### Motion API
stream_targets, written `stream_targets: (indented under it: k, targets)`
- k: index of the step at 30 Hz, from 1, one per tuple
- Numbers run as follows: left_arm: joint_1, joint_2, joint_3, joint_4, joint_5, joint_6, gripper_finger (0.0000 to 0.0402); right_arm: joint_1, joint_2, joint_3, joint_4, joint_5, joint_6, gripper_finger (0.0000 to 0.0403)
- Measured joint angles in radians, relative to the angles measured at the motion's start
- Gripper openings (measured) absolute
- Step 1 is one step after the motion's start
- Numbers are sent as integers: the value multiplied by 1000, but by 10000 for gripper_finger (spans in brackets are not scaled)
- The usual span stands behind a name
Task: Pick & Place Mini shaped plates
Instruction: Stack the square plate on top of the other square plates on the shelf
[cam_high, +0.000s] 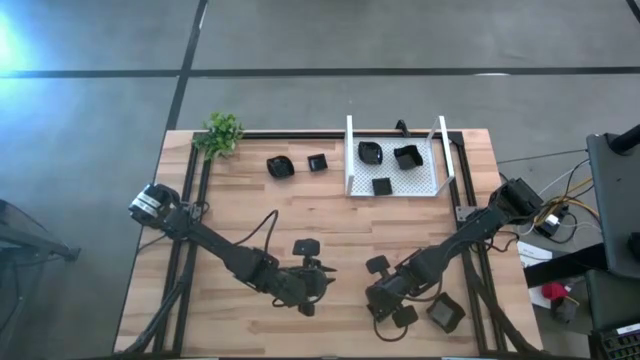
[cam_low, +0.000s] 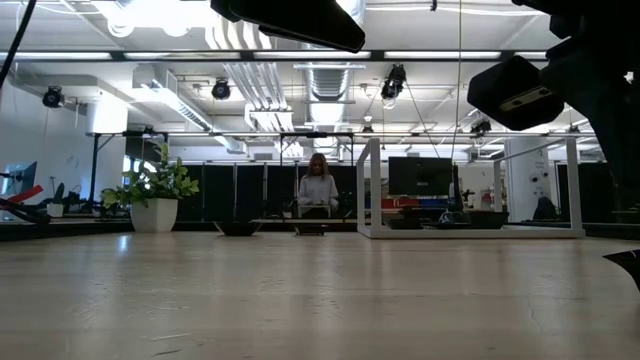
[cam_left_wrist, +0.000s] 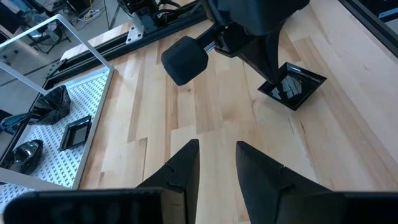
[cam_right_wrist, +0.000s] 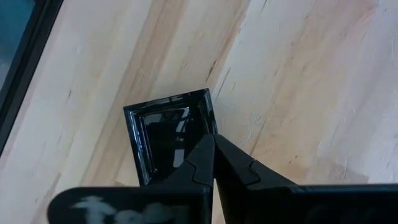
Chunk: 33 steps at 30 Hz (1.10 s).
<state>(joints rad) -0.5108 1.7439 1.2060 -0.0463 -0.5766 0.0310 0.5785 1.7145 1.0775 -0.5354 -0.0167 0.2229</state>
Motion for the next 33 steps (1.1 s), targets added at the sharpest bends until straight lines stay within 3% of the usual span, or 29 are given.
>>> stream_targets:
  k: [19, 33]
  targets:
    - [-1, 0, 0, 0, 0, -2, 101, -1, 0, 0, 6, -14, -31, 11]
    - [-1, 0, 0, 0, 0, -6, 101, -1, 1, -21, 43, -9, -69, 98]
